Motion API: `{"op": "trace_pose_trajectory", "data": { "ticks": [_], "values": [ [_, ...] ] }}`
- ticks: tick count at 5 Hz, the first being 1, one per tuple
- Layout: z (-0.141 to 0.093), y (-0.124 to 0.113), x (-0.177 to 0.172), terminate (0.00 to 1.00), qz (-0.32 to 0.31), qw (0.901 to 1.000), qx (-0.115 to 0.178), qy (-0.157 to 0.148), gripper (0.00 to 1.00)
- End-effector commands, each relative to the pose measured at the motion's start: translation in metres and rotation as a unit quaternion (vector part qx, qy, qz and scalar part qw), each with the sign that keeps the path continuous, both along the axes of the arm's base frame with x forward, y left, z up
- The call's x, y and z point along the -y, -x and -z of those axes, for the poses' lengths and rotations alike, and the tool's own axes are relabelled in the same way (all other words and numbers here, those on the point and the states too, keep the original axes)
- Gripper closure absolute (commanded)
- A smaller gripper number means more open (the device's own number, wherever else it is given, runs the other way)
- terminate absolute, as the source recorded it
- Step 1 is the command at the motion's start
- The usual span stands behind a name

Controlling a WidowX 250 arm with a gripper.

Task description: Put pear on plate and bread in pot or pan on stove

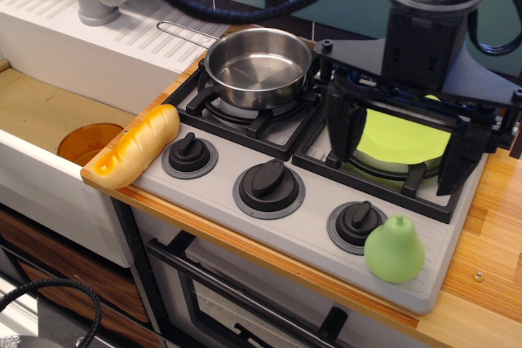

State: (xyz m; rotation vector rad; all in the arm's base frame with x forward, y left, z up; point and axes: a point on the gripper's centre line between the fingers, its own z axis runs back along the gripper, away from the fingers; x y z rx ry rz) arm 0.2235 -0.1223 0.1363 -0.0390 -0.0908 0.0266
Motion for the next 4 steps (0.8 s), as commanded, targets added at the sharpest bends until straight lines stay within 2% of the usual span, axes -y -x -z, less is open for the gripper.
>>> {"op": "trace_pose_trajectory", "data": {
  "ticks": [1,4],
  "values": [
    [0.000,0.000,0.000,0.00,0.000,1.0000,0.000,0.000,0.00],
    [0.055,-0.012,-0.004,0.00,0.013,0.9988,0.045,0.010,0.00]
  ]
}}
